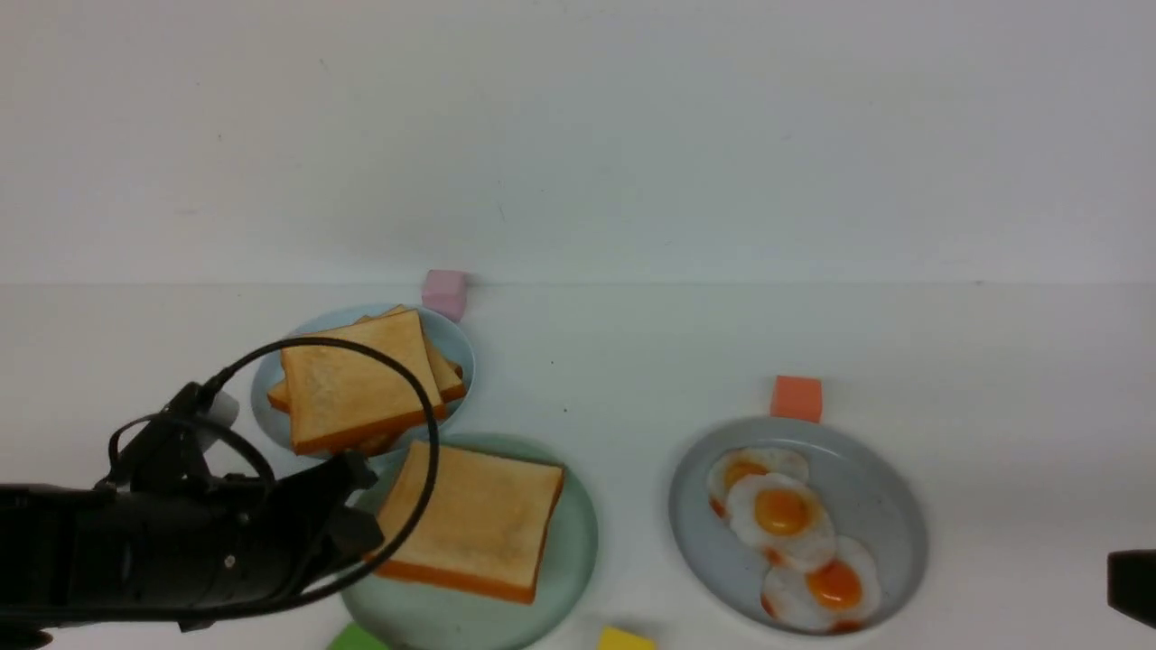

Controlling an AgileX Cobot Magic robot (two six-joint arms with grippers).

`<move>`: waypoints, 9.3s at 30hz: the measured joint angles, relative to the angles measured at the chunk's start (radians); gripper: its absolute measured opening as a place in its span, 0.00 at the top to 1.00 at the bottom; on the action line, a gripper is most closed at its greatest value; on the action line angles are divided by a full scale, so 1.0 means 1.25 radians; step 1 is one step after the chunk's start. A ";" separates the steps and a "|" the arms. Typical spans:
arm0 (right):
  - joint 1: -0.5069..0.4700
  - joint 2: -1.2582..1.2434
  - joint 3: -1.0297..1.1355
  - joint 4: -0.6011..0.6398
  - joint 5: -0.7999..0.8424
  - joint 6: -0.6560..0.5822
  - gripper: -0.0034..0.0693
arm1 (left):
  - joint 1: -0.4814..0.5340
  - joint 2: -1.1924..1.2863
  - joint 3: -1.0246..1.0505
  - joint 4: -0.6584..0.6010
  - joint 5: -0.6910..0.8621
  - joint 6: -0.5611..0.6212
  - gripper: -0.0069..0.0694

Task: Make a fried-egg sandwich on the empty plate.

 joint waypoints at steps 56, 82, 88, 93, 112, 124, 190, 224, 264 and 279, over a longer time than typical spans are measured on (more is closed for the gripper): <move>-0.057 1.101 -0.468 0.223 -0.029 -0.337 0.35 | -0.231 -0.178 -0.345 0.948 0.516 -0.417 0.66; -0.072 1.164 -0.472 0.300 0.079 -0.398 0.85 | -0.231 -0.191 -0.345 0.987 0.542 -0.456 0.63; -0.059 1.098 -0.471 0.310 0.088 -0.399 0.85 | -0.231 -0.279 -0.345 1.076 0.539 -0.547 0.63; 0.056 1.067 -0.471 0.437 0.089 -0.402 0.85 | -0.231 -0.351 -0.329 1.189 0.544 -0.676 0.62; 0.327 1.275 -0.645 0.520 -0.110 -0.338 0.65 | -0.231 -0.619 -0.167 1.413 0.574 -0.948 0.60; 0.327 1.122 -0.647 0.367 -0.064 -0.303 0.18 | -0.231 -0.587 -0.167 1.485 0.522 -1.117 0.60; 0.583 0.512 -0.307 -0.237 0.091 0.206 0.15 | 0.243 0.253 -0.552 0.798 0.307 -0.462 0.81; 0.583 0.512 -0.307 -0.236 0.118 0.206 0.15 | 0.112 0.178 -0.265 0.566 0.326 -0.058 0.63; 0.583 -0.362 0.307 -0.824 -0.420 0.545 0.96 | -0.072 -0.841 -0.153 1.186 0.643 -0.836 0.93; 0.583 -0.368 0.395 -0.853 -0.435 0.545 0.95 | -0.072 -0.948 -0.109 1.195 0.632 -0.857 0.93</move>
